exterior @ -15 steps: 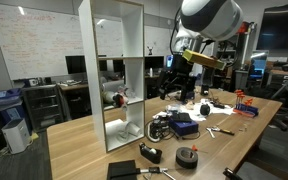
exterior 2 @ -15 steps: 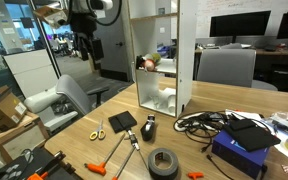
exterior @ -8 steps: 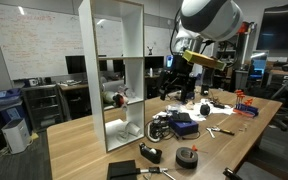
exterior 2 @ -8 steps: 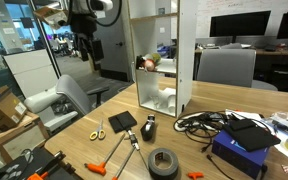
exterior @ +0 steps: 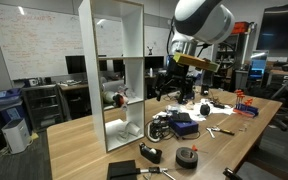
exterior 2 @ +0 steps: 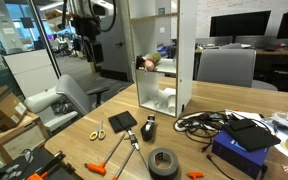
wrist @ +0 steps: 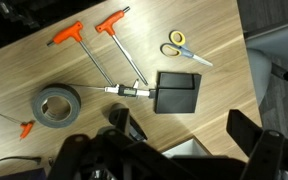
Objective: Pick up the bottle from the middle shelf and put it on the table
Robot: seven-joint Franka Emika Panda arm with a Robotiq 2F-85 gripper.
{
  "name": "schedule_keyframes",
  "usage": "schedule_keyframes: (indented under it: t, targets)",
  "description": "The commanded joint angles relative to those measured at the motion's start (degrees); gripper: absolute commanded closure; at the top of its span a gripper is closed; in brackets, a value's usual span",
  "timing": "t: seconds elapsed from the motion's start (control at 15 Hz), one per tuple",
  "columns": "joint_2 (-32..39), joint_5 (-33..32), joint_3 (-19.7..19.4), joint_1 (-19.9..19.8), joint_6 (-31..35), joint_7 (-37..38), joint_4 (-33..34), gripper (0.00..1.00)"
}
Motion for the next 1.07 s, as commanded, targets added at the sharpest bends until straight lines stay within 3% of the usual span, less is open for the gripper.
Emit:
schedule_keyframes:
  t: [0.0, 0.4, 0.67, 1.0]
  targets:
    - [7.9, 4.0, 2.2, -1.0, 3.2, 8.3, 7.8, 0.0]
    - [20.2, 2.1, 5.2, -1.1, 14.8, 24.0, 19.1, 0.0]
    - [29.1, -8.1, 5.4, -0.7, 22.4, 35.3, 26.3, 0.0]
    - [38.3, -20.4, 0.6, 1.0, 24.3, 47.1, 35.2, 0.0]
